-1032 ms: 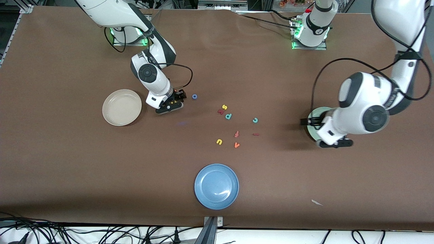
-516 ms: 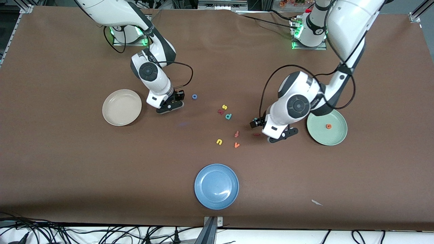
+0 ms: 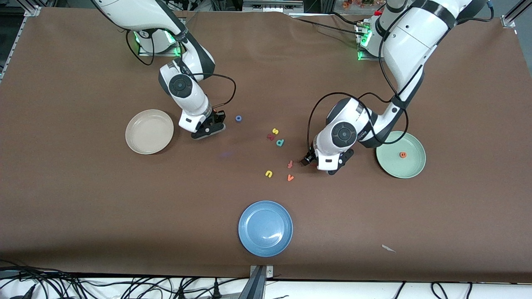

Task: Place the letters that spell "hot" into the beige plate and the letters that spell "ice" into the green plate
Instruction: 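Grasp the teal c with the left gripper while the right gripper places h, then lift the c with the left gripper while the right gripper grasps the 3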

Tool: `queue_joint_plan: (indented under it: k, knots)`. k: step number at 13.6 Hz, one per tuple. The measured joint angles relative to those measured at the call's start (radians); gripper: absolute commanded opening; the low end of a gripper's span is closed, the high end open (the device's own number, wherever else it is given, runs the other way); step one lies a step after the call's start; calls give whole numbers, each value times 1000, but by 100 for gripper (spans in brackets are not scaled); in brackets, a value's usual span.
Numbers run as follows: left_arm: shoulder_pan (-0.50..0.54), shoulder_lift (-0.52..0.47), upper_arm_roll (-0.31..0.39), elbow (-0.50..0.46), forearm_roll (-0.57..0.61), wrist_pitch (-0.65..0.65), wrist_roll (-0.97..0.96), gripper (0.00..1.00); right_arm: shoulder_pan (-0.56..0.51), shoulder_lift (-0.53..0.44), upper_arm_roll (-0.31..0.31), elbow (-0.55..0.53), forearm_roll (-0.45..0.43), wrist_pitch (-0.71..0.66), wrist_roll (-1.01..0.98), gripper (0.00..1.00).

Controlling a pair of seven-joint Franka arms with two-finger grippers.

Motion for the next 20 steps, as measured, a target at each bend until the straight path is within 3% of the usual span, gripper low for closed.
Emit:
queue_joint_plan:
  k: [2, 6, 8, 9, 10, 13, 15, 16, 18, 20]
  knots:
    - [0, 0, -1, -11, 0, 1, -18, 77, -37, -56, -11, 3, 0, -77, -80, 14]
    - [0, -12, -3, -39, 0, 4, -19, 67, -210, -168, -41, 3, -1, -231, -343, 17]
    - [-1, -20, -4, -51, 0, 4, -19, 59, -258, -188, -111, 3, -1, -266, -484, 43]
    - [-2, -22, -6, -53, 0, 4, -19, 59, -269, -187, -149, 2, -1, -271, -541, 72]
    - [-6, -23, -8, -54, 1, 4, -12, 59, -276, -184, -173, 0, -1, -272, -574, 75]
    - [-9, -28, -15, -67, 1, 3, 36, 57, -279, -182, -181, -4, 0, -282, -585, 100]
    - [-9, -35, -15, -78, 1, 3, 57, 50, -278, -182, -175, -4, 5, -297, -583, 100]
    - [-9, -37, -15, -81, 1, 3, 63, 41, -278, -182, -172, -4, 9, -299, -575, 100]
    - [-8, -40, -16, -83, 1, 3, 69, 41, -277, -182, -137, -4, 20, -301, -499, 100]
    - [-4, -42, -16, -83, 1, 3, 77, 41, -271, -182, -58, -4, 23, -301, -344, 100]
